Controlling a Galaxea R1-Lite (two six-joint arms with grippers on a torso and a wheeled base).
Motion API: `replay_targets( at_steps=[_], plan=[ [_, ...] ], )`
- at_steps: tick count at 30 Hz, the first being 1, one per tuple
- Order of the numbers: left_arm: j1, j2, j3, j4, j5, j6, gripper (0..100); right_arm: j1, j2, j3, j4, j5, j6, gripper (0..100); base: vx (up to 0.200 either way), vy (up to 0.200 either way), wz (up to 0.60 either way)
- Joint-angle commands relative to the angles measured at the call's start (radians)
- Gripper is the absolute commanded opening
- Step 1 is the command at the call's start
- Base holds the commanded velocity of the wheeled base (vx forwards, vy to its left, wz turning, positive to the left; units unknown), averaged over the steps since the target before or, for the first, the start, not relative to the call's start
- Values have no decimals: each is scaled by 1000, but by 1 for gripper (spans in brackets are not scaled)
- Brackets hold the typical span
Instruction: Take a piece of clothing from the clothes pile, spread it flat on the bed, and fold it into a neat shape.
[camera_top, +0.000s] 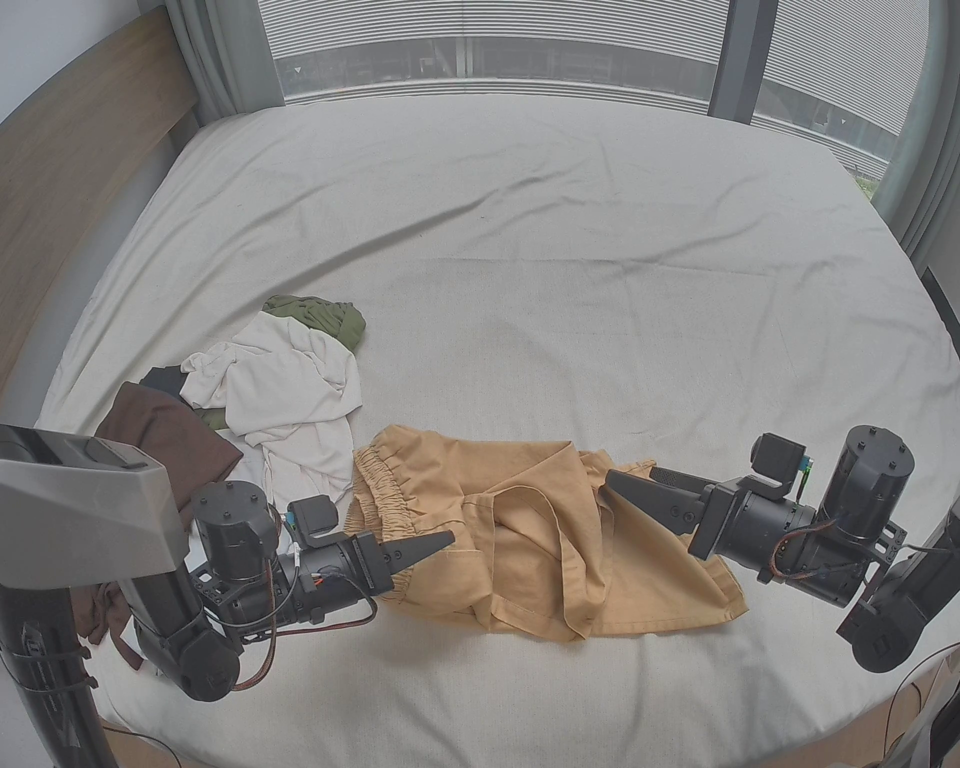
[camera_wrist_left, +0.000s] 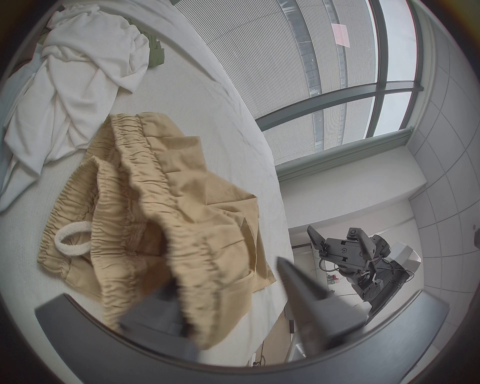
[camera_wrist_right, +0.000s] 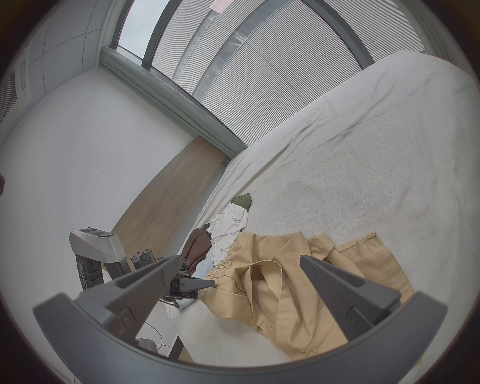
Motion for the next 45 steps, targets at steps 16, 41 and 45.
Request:
replay_targets(
  at_steps=[16, 41, 45],
  plan=[
    [112, -146, 59, 1, 5, 35, 0, 80, 33, -67, 29, 1, -1, 100, 0, 0, 0],
    [120, -33, 81, -2, 9, 170, 0, 155, 316, -471, 343, -6, 18, 100, 0, 0, 0],
    [112, -34, 81, -2, 9, 170, 0, 160, 343, -515, 383, -6, 18, 100, 0, 0, 0]
  ],
)
